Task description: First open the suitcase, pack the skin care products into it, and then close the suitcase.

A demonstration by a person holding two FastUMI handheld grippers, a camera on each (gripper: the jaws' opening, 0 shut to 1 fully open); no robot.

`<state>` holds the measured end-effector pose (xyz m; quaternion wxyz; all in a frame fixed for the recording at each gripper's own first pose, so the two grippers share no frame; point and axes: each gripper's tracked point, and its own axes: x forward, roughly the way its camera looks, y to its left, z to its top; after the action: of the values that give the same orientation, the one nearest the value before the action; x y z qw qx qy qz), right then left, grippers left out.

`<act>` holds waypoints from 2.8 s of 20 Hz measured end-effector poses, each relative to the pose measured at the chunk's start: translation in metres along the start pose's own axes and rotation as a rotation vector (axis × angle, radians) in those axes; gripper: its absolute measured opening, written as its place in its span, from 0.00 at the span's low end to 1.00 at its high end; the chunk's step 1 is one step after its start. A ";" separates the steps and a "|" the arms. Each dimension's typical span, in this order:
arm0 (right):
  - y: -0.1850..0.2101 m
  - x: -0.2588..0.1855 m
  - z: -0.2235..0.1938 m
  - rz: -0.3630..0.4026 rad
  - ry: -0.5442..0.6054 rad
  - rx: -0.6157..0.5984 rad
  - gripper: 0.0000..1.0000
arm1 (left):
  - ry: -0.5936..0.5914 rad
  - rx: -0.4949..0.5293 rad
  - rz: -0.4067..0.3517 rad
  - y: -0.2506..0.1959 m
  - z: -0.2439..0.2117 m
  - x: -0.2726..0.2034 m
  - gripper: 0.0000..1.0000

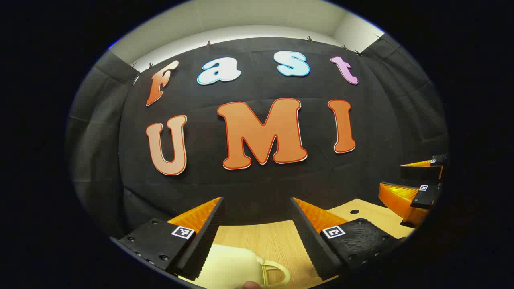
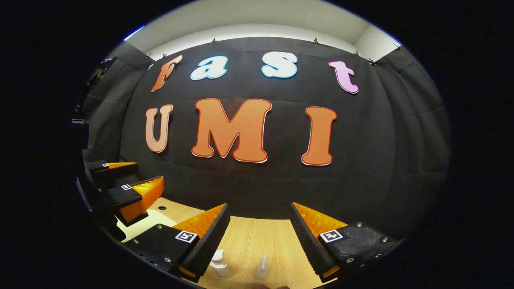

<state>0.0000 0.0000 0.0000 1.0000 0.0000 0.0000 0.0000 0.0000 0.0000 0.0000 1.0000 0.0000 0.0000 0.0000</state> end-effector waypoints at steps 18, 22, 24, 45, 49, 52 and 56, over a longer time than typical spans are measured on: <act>0.008 0.000 -0.007 0.028 0.021 -0.010 0.95 | 0.077 0.011 -0.027 -0.002 -0.027 0.005 1.00; 0.002 -0.001 -0.007 0.015 0.020 -0.006 0.95 | 0.156 0.079 -0.043 -0.006 -0.058 0.006 1.00; -0.003 -0.002 -0.008 0.007 0.021 -0.011 0.95 | 0.206 0.111 -0.061 -0.011 -0.081 0.007 1.00; -0.046 -0.013 -0.023 -0.086 0.056 -0.031 0.95 | 0.422 0.591 -0.390 -0.046 -0.230 -0.044 0.98; -0.049 -0.017 -0.027 -0.099 0.059 -0.023 0.95 | 0.451 0.705 -0.440 -0.050 -0.248 -0.053 0.98; -0.051 -0.020 -0.031 -0.108 0.062 -0.012 0.95 | 0.479 0.801 -0.436 -0.048 -0.265 -0.053 0.95; -0.055 -0.020 -0.033 -0.114 0.063 -0.010 0.95 | 0.487 0.858 -0.415 -0.046 -0.270 -0.053 0.94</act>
<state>-0.0197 -0.0547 -0.0330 0.9979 -0.0048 0.0315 -0.0569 -0.0532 -0.0458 -0.2697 0.8603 0.4086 0.2322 -0.1976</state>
